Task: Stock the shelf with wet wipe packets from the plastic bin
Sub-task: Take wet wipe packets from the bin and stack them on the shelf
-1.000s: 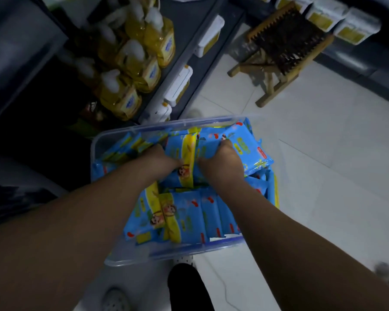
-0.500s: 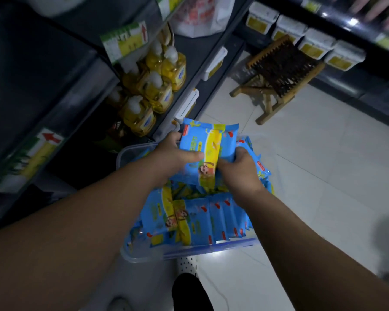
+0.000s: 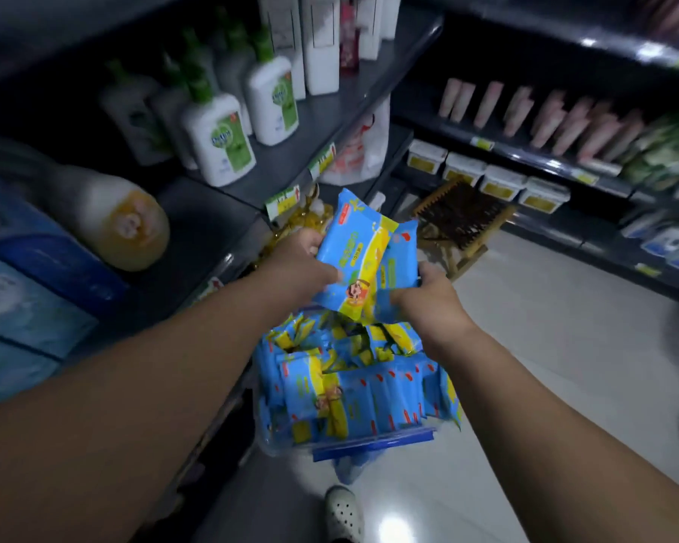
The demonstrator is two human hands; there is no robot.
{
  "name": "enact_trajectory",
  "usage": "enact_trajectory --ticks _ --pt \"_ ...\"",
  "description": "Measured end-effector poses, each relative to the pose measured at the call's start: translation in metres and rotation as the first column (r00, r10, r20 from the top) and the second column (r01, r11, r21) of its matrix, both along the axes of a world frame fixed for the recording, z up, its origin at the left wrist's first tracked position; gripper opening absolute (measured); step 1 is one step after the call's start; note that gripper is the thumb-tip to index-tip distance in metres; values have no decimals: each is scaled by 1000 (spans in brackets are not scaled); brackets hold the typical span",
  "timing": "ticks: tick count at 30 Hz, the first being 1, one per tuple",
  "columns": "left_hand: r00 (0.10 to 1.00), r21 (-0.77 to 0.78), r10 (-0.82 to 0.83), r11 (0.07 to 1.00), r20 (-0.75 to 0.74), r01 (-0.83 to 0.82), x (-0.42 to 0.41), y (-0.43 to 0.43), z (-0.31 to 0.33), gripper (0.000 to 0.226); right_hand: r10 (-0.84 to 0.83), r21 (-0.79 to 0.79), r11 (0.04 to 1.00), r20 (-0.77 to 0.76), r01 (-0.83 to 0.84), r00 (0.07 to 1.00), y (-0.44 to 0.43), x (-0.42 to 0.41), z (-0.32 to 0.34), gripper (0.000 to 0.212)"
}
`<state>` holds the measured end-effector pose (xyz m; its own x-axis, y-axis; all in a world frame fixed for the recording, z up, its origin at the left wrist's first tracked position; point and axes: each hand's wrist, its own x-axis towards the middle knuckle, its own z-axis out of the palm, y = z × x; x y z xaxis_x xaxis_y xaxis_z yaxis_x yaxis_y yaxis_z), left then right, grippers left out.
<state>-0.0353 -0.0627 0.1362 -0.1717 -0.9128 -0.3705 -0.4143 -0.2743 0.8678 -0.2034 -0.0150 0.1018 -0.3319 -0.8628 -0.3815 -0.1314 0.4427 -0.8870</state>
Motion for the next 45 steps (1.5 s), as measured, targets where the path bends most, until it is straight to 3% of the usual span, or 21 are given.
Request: enact_trajectory --ticks 9,17,22,29,37,45 --pt "1000 -292 26 956 -3 -26 41 61 133 21 21 -236 971 -35 -29 999 51 27 122 27" --pt "993 -590 104 805 53 -53 95 120 258 25 27 -461 886 -55 -49 998 82 75 220 20" --pt "980 -684 178 726 90 -69 150 158 317 26 88 -594 797 -66 -110 994 94 126 279 20" --pt "889 -737 421 657 179 -162 240 209 367 27 266 -663 701 -98 -262 959 109 220 329 24" --pt "765 -753 639 545 87 -369 341 279 391 28 491 -666 567 -200 -485 848 125 331 353 28" --pt "591 -716 805 378 -59 -587 422 367 396 29 773 -619 381 -195 -687 604 158 424 358 29"
